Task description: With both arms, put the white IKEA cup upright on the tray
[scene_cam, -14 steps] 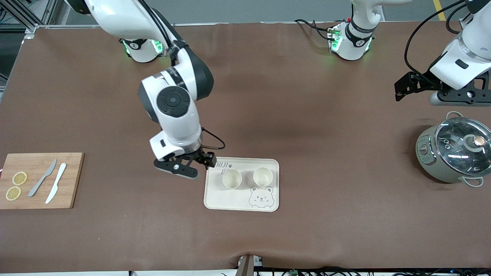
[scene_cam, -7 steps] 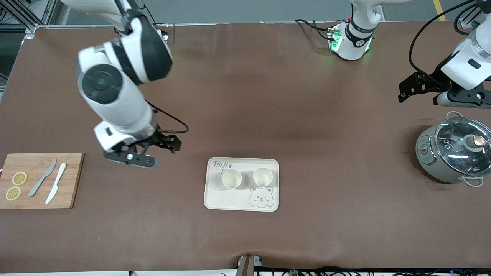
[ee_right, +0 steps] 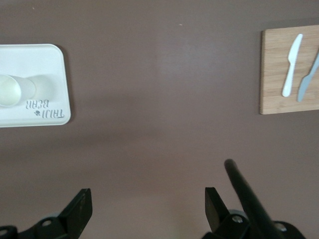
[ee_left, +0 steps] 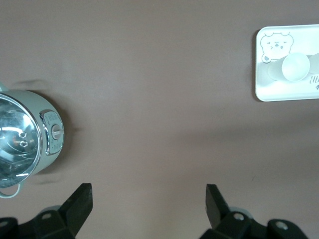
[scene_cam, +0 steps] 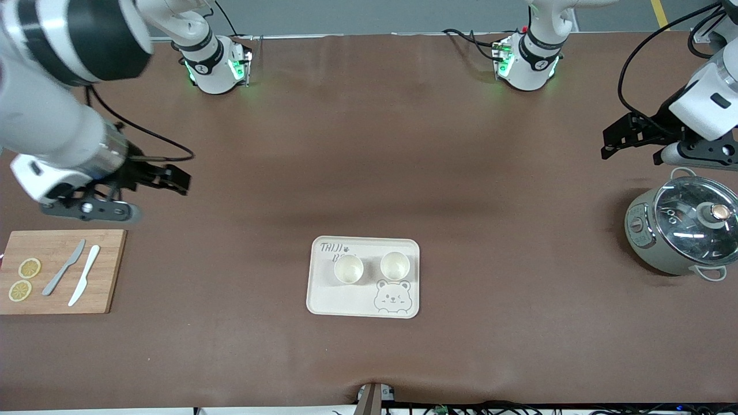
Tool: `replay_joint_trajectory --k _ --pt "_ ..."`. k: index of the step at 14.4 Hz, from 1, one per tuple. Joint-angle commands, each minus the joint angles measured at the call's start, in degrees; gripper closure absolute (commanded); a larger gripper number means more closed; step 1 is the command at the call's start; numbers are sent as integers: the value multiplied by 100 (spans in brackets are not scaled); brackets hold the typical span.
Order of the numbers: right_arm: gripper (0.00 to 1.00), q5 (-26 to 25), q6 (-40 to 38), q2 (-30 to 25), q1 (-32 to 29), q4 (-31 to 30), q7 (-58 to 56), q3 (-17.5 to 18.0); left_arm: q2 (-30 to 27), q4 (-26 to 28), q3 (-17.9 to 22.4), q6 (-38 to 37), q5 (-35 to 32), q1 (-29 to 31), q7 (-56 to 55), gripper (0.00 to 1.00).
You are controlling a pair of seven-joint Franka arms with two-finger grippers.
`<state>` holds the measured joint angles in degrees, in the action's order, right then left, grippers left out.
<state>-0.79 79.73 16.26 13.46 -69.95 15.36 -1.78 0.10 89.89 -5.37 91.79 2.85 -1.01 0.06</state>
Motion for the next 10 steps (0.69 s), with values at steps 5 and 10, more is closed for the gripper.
replay_joint_trajectory --k 5,10 --pt "0 141 -616 -588 -1177 -142 -1263 63 34 -129 63 -83 -336 92 353 0" --pt "0 132 -705 -765 -1635 -238 -1492 55 34 -121 63 -206 -381 92 345 0"
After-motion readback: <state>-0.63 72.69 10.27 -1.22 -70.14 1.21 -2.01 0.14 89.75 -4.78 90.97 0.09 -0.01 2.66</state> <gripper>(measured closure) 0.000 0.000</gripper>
